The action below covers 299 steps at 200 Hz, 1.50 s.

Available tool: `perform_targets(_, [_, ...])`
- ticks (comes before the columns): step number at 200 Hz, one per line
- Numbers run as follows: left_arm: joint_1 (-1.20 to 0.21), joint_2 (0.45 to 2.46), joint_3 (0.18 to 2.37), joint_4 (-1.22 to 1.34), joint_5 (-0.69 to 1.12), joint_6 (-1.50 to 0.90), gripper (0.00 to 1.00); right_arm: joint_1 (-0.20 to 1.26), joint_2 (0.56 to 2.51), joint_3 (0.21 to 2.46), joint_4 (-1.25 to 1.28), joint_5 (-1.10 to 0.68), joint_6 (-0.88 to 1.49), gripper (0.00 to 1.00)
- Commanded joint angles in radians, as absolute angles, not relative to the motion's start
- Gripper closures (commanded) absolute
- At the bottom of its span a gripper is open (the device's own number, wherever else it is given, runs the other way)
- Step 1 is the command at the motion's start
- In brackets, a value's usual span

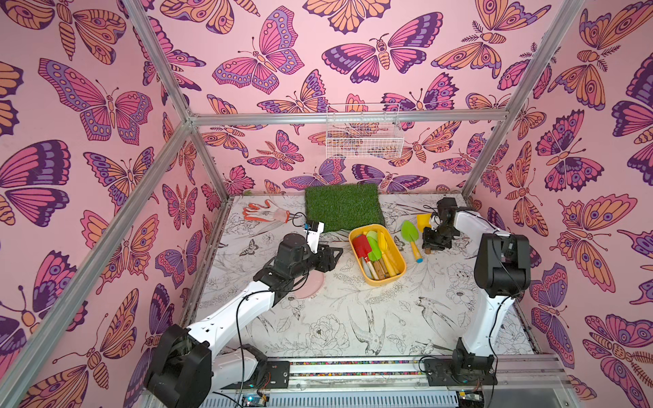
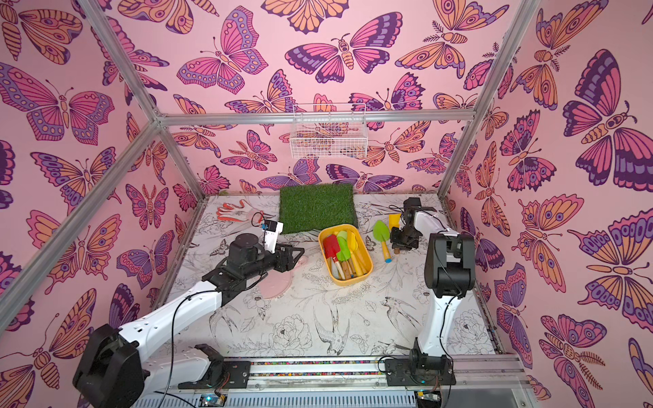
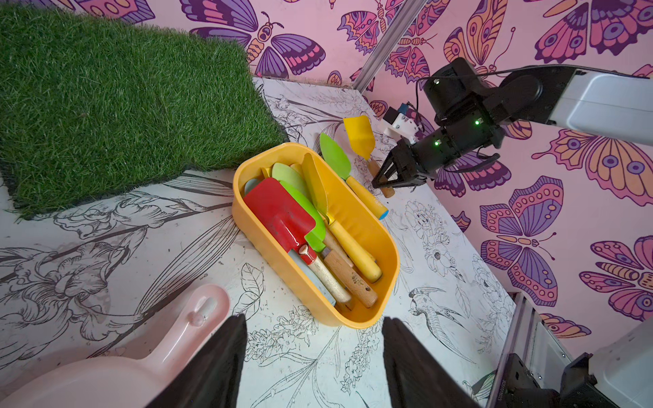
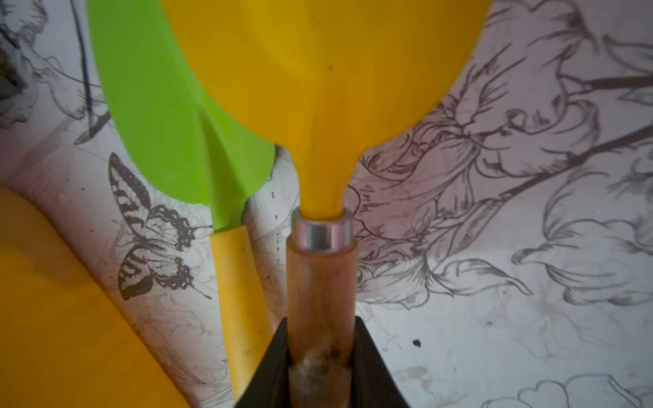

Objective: Take the shovel out of the storage box
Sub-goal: Place the shovel at the center of the board, then pick up the shovel from the storage box.

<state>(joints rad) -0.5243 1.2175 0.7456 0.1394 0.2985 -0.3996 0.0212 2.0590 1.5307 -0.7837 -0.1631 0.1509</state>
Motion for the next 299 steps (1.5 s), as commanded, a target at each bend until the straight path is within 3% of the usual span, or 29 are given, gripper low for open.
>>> perform_targets(1, [-0.531, 1.238, 0.767, 0.121, 0.314, -0.380, 0.34, 0.020, 2.095, 1.568, -0.817, -0.184, 0.142, 0.92])
perform_targets(22, [-0.531, 1.242, 0.771, 0.121, 0.310, -0.380, 0.34, 0.020, 2.113, 1.575, -0.813, -0.192, 0.147, 0.87])
perform_targets(69, [-0.531, 1.247, 0.775, 0.119, 0.307, -0.382, 0.34, 0.019, 2.124, 1.585, -0.825, -0.157, 0.155, 0.59])
perform_targets(125, [-0.531, 1.246, 0.775, 0.112, 0.300, -0.388, 0.33, 0.034, 1.973, 1.501, -0.772, -0.061, 0.201, 0.43])
perform_targets(221, [-0.546, 1.262, 0.765, 0.104, 0.289, -0.379, 0.32, 0.302, 1.748, 1.379, -0.739, 0.092, 0.259, 0.48])
perform_targets(299, [-0.549, 1.293, 0.766, 0.090, 0.310, -0.376, 0.35, 0.457, 1.732, 1.348, -0.669, -0.145, 0.237, 0.55])
